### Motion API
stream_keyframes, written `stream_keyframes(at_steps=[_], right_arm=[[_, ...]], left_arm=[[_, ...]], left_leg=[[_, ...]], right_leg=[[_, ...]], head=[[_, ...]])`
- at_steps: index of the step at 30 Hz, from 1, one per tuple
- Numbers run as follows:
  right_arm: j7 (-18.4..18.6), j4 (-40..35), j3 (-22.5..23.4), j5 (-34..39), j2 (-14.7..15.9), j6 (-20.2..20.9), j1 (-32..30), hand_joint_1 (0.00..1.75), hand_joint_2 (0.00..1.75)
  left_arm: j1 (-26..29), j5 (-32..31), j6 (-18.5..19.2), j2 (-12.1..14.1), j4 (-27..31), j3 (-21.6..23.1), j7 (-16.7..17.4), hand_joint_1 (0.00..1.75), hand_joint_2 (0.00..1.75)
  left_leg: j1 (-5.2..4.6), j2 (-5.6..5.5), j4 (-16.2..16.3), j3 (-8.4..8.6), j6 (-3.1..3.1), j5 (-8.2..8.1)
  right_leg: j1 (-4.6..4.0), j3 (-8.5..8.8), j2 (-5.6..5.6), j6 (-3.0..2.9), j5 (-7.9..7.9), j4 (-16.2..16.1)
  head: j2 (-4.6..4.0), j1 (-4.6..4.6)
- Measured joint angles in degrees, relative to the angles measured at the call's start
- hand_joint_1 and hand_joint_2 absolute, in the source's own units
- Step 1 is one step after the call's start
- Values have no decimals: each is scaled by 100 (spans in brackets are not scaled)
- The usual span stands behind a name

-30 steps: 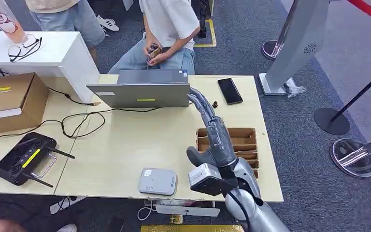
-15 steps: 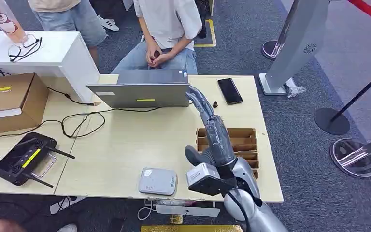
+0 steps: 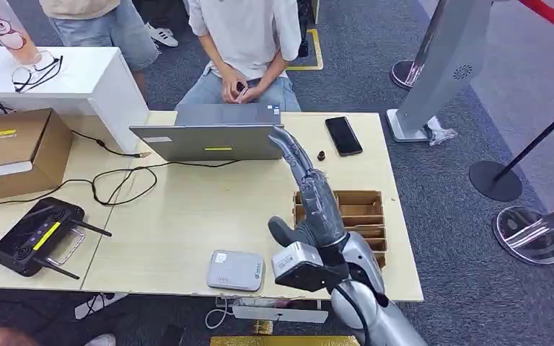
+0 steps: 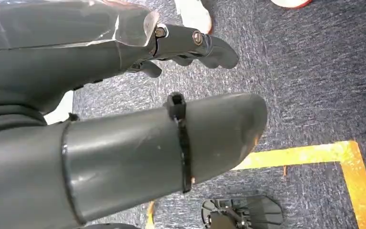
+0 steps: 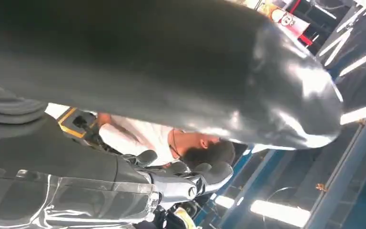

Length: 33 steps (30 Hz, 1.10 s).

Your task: Pass the card to the sensor for recognition and then transmit it.

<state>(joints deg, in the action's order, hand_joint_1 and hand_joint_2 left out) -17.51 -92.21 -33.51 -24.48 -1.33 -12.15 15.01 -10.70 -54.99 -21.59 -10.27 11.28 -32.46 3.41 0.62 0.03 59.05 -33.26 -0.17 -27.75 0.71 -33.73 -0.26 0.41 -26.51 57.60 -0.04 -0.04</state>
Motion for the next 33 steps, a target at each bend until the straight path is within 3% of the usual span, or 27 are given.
stream_keyframes(at_steps=[8,15,33], right_arm=[[-7,20,-2,112,-17,0,88,0,0],[-509,427,-136,691,-17,120,302,0,0],[-833,1349,-328,861,-79,98,763,0,0]], left_arm=[[12,-61,-92,-7,0,0,118,0,0],[-35,146,-446,-22,0,-42,372,0,0],[-85,238,-437,-31,0,-105,450,0,0]], left_leg=[[0,0,0,0,0,0],[0,0,0,0,0,0],[0,0,0,0,0,0]], right_leg=[[0,0,0,0,0,0],[0,0,0,0,0,0],[0,0,-1,0,0,0]], head=[[0,0],[0,0],[0,0]])
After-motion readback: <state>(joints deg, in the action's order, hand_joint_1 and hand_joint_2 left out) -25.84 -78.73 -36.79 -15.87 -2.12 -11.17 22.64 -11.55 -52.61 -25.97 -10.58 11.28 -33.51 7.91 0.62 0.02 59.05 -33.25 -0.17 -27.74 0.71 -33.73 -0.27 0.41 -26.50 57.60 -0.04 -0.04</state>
